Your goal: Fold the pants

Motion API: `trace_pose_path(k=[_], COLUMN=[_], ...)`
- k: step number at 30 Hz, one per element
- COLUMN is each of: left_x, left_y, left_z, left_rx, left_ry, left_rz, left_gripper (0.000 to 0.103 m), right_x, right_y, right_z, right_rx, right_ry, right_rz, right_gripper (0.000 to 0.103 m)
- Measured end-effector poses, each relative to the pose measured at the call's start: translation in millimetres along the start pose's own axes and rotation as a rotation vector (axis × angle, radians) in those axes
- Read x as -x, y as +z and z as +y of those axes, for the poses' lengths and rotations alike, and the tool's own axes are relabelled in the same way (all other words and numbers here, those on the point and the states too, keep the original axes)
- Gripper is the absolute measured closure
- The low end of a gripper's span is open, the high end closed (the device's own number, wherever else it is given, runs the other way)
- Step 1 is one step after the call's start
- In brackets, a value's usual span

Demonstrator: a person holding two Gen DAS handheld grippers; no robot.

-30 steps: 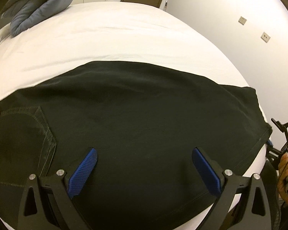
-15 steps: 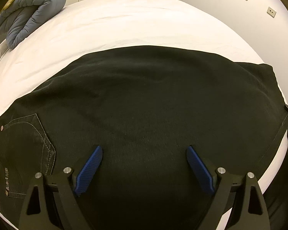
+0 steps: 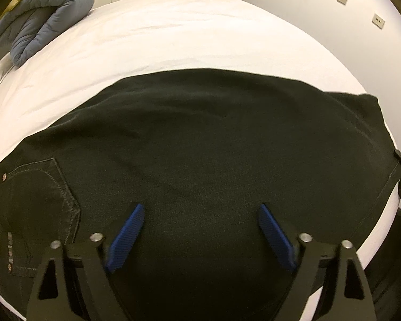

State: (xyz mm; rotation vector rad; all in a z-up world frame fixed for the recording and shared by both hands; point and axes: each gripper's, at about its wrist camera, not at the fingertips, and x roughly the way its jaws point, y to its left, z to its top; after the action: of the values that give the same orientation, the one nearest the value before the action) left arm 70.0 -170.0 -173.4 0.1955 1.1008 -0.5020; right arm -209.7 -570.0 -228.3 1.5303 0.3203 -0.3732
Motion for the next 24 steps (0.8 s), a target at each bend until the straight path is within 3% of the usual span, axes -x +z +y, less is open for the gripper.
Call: trace_pose_path(k=[6, 10, 14, 17, 21, 24], left_x=[3.8, 6.0, 10.6, 15.0, 16.0, 13.9], left_y=[-2.3, -4.4, -4.9, -5.1, -3.7, 1.5], left_z=[22.1, 36.1, 48.7, 54.5, 60.1, 62.5], left_rx=[0.060, 0.100, 0.165, 0.207, 0.269, 0.304], left_ry=[-0.045, -0.087, -0.159, -0.241, -0.345, -0.396], left_rz=[-0.006, -0.020, -0.037, -0.046, -0.043, -0.042], left_gripper=[0.024, 0.025, 0.025, 0.021, 0.014, 0.011], right_x=[3.7, -6.2, -37.0, -70.1, -105.7, -113.4], right_y=[-7.1, -35.1, -121.1, -206.9, -264.3, -271.7], right_z=[27.6, 83.9, 154.0, 172.9, 150.5, 131.1], right_rx=[0.115, 0.346, 0.763, 1.089, 1.328, 1.347], right_ry=[-0.047, -0.100, -0.132, -0.195, -0.336, -0.380], right_rz=[-0.017, 0.009, 0.123, 0.229, 0.305, 0.335], right_gripper=[0.092, 0.092, 0.092, 0.093, 0.093, 0.092])
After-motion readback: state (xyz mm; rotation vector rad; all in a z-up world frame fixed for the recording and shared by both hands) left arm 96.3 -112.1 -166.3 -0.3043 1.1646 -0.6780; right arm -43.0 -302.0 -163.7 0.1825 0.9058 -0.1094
